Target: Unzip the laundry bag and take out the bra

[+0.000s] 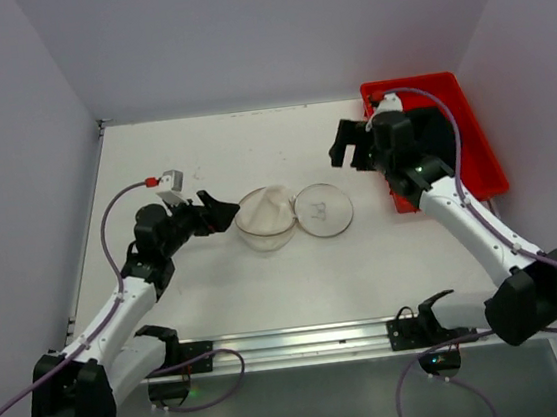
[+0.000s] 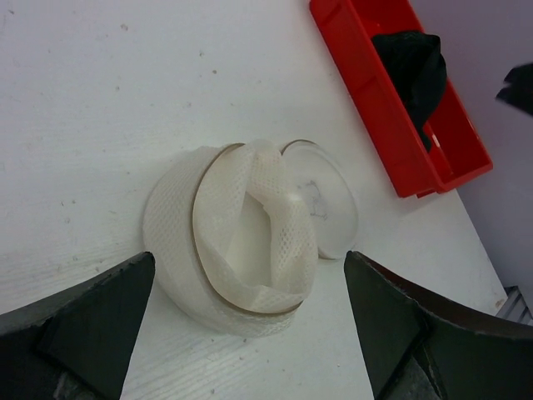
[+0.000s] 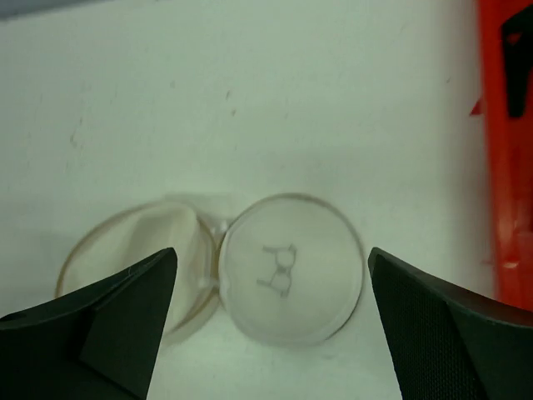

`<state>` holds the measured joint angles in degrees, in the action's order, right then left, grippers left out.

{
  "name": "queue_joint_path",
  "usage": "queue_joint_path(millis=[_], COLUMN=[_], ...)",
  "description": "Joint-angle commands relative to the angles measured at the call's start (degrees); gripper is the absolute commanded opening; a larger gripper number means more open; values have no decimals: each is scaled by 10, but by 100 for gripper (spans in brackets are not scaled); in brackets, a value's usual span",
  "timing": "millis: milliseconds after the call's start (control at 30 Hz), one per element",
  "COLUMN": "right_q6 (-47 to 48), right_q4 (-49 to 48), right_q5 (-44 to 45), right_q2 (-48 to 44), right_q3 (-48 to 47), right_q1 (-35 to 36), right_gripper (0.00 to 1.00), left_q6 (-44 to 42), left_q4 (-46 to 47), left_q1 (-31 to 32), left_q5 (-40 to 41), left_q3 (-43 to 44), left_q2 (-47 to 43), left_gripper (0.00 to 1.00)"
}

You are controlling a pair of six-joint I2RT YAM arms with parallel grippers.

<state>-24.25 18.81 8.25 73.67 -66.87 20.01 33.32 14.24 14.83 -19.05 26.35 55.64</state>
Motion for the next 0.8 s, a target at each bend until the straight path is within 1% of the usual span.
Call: queue_joint_path(millis=[0,67,133,233,300,367,467,500,600,767], right_q6=[-36,-46,-54,-52,-59,-64,-62,-63,-56,-47], right_q4=[-14,-38,-82,-112,-106,-102,-109,-109,-115,-104], right_q5=[-40,-44,-46,-42,-23,-35,-41,-38,-47,-23], right_q2=[-53,-106,-159,-190,-198,-202,-208,-212,-218,-219], right_q3=[70,127,184,223,230,230,237,239,239,239], right_q1=[69,105,122,135,136,136,136,136,136,136], right_gripper=[99,99,99,99,99,99,99,99,99,99], left_q6=[-24,-25,-28,-44,-55,-59,-61,-58,-49,-45], left_q4=[22,28,44,43,38,37,43,47,69,77], left_q1=[4,5,10,20,23,24,25,25,25,25], left_q5=[4,-7,-29,-14,12,18,2,-18,-42,-49], left_q3=[-6,-6,-8,-12,-17,-20,-17,-17,-23,-25], left_q2=[-26,-32,-46,-76,-97,-102,-90,-83,-78,-81], left_gripper=[100,100,100,100,100,100,100,100,100,100])
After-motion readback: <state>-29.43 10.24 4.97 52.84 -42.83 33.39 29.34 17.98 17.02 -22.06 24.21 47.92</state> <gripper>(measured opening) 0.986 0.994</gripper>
